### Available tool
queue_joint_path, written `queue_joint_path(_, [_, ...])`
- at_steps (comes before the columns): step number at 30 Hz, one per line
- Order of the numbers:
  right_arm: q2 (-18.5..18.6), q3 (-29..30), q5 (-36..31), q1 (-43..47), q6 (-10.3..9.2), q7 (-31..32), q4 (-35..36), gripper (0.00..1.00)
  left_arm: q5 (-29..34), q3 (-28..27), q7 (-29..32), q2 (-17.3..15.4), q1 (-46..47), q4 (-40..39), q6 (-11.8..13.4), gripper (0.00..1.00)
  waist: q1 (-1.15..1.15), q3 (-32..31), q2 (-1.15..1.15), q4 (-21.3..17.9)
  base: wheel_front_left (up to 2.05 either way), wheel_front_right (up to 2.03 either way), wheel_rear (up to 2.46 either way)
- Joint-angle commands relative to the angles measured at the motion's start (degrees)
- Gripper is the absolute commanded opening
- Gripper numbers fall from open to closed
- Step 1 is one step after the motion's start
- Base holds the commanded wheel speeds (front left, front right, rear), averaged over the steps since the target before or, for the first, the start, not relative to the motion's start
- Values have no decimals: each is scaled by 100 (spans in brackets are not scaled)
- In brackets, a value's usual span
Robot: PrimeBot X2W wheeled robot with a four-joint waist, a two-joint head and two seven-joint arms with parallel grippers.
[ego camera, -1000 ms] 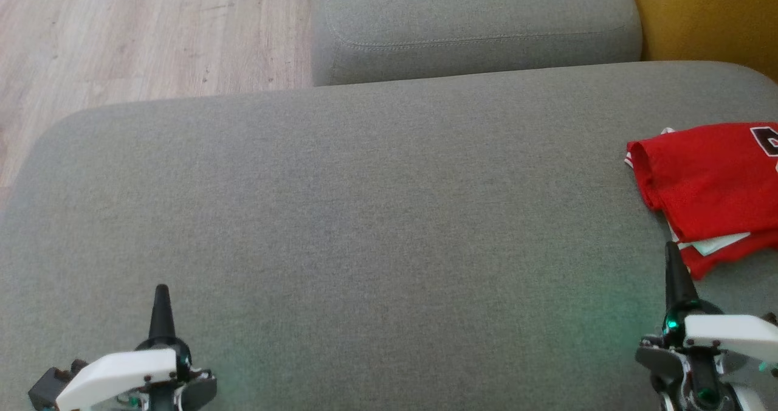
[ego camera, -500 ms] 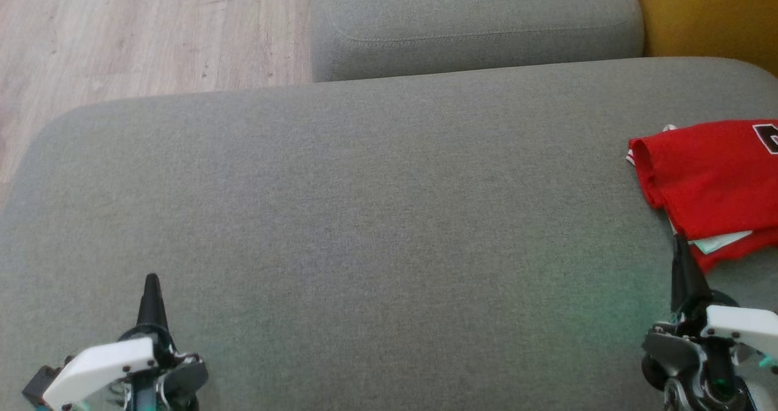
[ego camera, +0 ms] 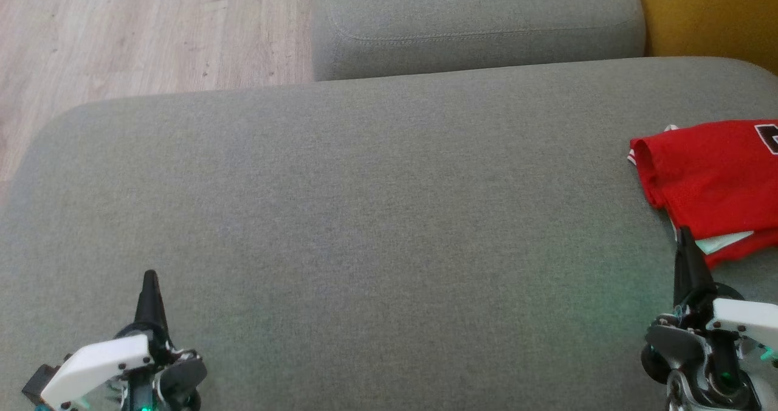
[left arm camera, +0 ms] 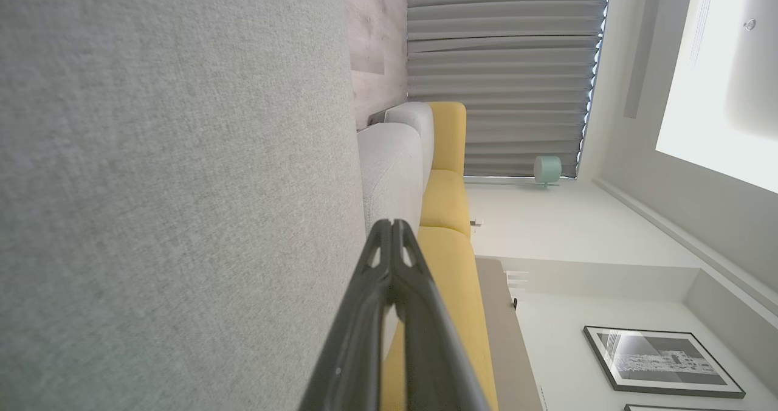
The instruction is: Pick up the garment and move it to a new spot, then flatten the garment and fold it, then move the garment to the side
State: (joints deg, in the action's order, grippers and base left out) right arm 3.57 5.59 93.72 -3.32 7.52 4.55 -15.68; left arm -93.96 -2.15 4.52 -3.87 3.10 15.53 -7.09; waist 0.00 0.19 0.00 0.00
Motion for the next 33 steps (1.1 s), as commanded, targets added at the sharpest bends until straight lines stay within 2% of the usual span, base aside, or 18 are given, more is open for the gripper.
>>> queue_joint_path(1, [76, -108, 12, -268, -3, 32, 178, 0, 6, -228, 29, -51, 292, -158, -40, 0, 0, -1, 0, 0, 0, 0, 0])
queue_joint_path(33, [29, -40, -44, -274, -3, 86, 174, 0, 63, -297, 84, -2, 297, -155, -40, 0, 0, -1, 0, 0, 0, 0, 0])
